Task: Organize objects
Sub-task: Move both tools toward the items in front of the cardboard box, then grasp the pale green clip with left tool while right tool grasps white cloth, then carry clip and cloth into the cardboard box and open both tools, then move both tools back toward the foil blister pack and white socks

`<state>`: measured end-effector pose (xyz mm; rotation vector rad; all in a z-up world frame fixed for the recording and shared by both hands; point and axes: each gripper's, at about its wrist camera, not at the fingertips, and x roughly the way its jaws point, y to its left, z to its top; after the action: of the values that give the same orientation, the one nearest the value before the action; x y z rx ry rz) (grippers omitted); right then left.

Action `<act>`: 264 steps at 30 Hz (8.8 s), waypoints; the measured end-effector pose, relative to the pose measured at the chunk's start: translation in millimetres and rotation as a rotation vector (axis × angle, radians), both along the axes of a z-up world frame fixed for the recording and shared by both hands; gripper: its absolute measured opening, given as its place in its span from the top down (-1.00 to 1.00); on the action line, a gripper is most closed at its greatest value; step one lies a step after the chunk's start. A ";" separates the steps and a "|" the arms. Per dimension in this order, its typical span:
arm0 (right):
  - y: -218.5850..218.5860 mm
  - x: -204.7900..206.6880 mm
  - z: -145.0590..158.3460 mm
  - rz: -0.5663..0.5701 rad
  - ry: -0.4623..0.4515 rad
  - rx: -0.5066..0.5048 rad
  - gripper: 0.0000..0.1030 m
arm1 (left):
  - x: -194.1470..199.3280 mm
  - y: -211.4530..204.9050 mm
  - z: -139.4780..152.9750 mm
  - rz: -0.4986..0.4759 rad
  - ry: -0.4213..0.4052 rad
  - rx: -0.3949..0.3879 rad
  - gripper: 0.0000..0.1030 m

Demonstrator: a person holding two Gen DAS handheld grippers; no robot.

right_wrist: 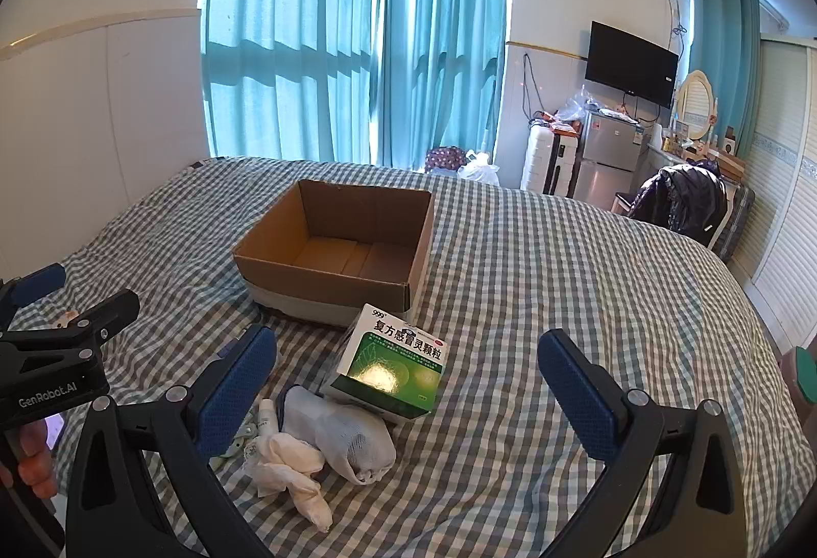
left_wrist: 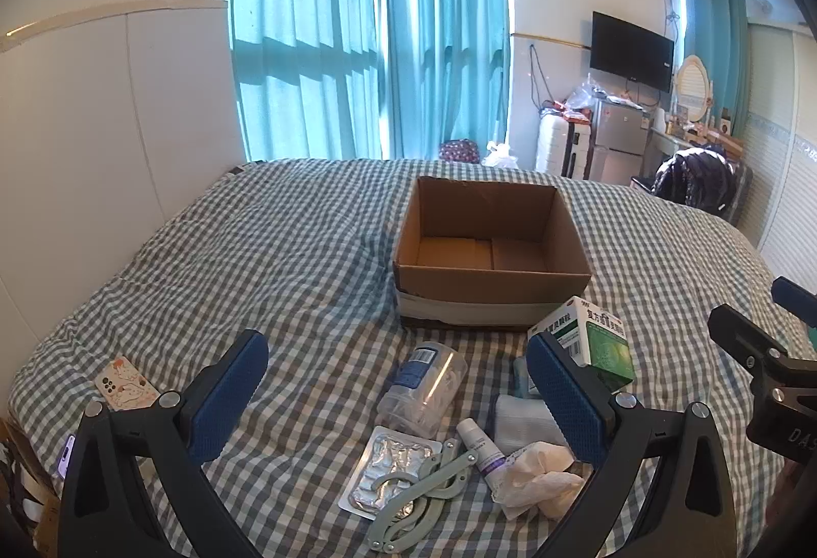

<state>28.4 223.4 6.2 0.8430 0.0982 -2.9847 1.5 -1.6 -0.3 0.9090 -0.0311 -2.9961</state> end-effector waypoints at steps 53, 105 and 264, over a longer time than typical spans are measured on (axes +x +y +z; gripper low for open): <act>-11.4 3.5 5.7 0.056 -0.020 -0.020 -1.00 | 2.8 -1.1 -2.5 0.011 -0.006 0.005 -1.00; -58.4 -20.7 -159.1 0.275 -0.549 0.064 0.27 | 13.5 0.4 -177.8 -0.148 -0.421 -0.019 -0.44; -28.1 -44.5 -141.4 0.174 -0.469 0.018 -0.99 | -16.9 -47.8 -157.1 -0.011 -0.317 -0.028 -1.00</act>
<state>-16.1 195.3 -135.2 1.4251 0.1704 -2.5530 -15.4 -49.4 -157.4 1.3725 -0.0807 -2.8195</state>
